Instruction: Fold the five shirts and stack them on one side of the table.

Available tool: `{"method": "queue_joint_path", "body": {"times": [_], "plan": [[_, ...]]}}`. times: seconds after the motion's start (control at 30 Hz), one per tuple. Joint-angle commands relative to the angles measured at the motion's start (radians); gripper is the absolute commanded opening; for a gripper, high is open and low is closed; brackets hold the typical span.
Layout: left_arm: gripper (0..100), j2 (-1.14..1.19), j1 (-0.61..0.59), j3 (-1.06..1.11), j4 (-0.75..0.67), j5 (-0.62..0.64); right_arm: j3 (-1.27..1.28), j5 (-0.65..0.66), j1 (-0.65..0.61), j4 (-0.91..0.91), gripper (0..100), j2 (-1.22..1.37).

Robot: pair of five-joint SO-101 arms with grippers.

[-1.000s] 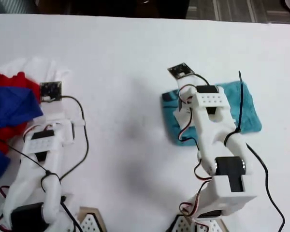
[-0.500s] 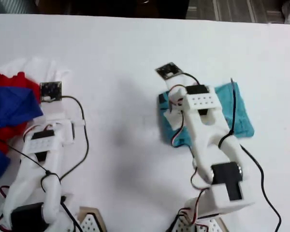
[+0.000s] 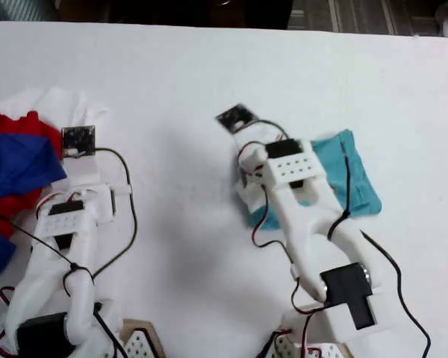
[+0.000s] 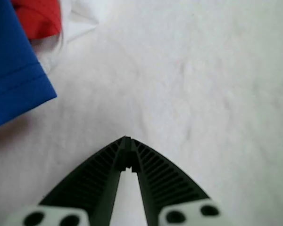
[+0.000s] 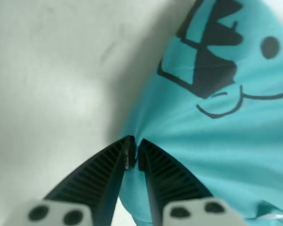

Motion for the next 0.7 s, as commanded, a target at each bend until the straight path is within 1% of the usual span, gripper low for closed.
{"method": "queue_joint_path", "body": {"times": [0.0, 0.13, 0.43, 0.6, 0.67], "plan": [[3, 0.002, 0.008, -0.015, -0.018, 0.003, 0.006, -0.008, -0.054, -0.019, 2.0, -0.054], [3, 0.002, 0.008, -0.015, -0.018, 0.003, 0.005, -0.008, -0.088, -0.033, 2.0, -0.054], [3, 0.002, 0.008, -0.015, -0.018, 0.003, 0.008, -0.009, -0.088, -0.045, 2.2, -0.054], [3, 0.002, 0.008, -0.015, -0.018, 0.003, 0.044, -0.009, -0.09, -0.05, 7.9, -0.053], [3, 0.002, 0.008, -0.015, -0.018, 0.003, 0.054, -0.009, -0.09, -0.064, 8.4, -0.053]]}}
